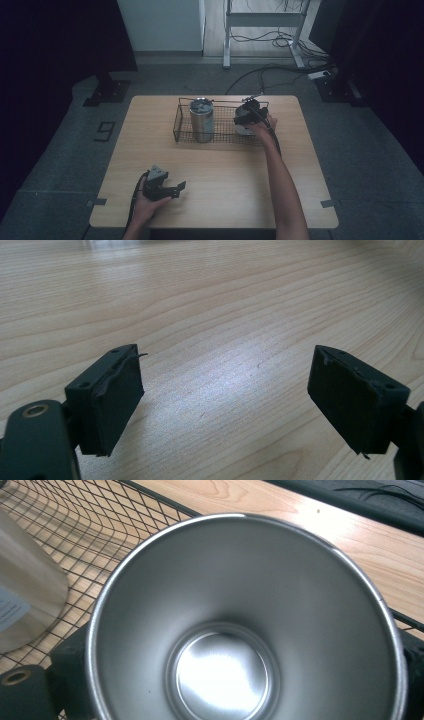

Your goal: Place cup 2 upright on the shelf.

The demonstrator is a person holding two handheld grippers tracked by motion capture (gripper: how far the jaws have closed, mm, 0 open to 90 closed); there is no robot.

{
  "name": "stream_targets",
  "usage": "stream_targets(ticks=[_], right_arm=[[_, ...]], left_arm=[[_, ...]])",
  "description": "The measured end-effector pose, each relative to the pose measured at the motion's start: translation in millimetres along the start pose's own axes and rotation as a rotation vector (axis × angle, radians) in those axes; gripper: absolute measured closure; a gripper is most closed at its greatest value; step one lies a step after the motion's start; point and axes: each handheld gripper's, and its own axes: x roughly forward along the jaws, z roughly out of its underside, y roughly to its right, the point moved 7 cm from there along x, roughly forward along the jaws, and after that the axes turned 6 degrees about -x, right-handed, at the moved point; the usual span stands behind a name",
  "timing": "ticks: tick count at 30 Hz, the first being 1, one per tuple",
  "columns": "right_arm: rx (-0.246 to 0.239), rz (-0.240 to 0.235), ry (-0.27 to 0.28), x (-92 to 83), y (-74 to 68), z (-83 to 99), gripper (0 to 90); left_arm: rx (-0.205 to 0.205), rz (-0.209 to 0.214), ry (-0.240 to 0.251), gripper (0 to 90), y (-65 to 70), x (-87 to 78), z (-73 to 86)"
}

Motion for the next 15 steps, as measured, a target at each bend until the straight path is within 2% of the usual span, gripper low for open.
stream_targets(ticks=[3, 10, 14, 15], right_arm=[[-0.017, 0.004, -0.02, -0.4, 0.5, 2.5, 6.0], [-0.011, 0.003, -0.022, -2.3, 1.1, 3.7, 5.1], [-0.003, -0.004, 0.012, -5.4, 0.7, 0.6, 1.0], [0.002, -0.005, 0.037, -7.8, 1.1, -1.7, 0.0]], left_arm=[[0.001, 0.001, 0.0, 14.7, 0.1, -0.1, -0.1], [0.001, 0.0, -0.001, 14.7, 0.3, 0.3, 0.0], [0.0, 0.007, 0.001, 14.7, 0.8, 0.2, -0.2], [0.003, 0.013, 0.006, 14.6, 1.7, -0.2, -0.5]])
